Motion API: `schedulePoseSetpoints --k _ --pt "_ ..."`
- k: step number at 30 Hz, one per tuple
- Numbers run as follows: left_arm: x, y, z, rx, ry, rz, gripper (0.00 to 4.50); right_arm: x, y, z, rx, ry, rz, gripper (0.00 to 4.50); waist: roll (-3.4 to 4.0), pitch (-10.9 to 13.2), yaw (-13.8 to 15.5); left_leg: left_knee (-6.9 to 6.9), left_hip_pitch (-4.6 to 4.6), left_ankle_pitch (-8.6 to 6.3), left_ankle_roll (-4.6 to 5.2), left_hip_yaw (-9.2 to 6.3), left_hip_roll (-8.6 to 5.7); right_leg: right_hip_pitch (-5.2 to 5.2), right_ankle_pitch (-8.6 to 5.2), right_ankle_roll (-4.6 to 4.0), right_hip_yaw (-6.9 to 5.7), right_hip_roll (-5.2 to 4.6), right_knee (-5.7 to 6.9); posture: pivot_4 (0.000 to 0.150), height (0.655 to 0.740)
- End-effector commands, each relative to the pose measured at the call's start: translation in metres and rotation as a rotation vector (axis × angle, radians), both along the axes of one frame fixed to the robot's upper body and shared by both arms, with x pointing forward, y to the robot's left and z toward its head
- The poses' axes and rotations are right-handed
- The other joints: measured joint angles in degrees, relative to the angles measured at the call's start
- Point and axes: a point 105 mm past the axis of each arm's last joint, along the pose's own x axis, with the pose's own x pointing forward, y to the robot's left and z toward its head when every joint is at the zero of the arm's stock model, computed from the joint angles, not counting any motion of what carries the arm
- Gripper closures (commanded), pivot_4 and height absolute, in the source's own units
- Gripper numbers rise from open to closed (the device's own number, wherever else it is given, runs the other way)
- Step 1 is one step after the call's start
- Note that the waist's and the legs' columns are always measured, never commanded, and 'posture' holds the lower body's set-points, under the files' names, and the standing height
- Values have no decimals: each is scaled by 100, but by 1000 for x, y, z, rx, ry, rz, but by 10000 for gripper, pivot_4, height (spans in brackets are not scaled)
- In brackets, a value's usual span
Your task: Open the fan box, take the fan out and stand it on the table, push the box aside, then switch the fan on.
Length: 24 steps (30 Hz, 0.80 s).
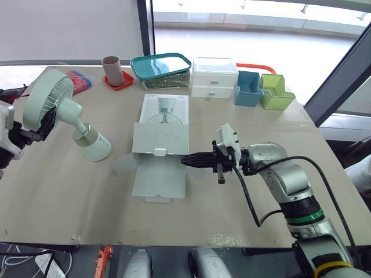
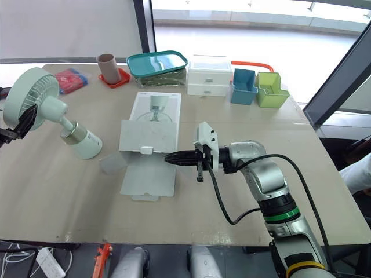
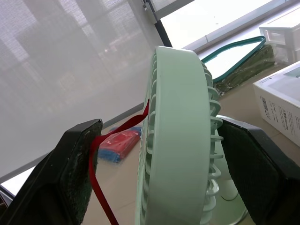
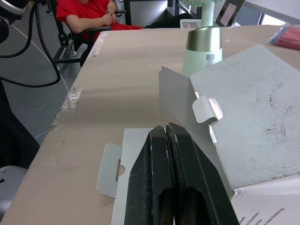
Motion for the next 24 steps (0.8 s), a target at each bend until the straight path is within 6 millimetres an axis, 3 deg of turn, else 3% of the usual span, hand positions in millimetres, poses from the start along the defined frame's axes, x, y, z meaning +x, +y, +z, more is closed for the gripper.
schedulePoseSetpoints --k 1,24 --pt "-4 -8 17 26 -57 -8 4038 -4 0 12 15 -57 11 45000 0 0 0 0 0 0 0 0 0 0 0 0 0 0 0 1500 7400" --pt "9 -29 19 -10 -73 -85 4038 -7 -1 12 15 -62 -8 45000 0 0 3 1 -3 1 -1 -4 -2 0 0 0 -1 0 0 1500 7400"
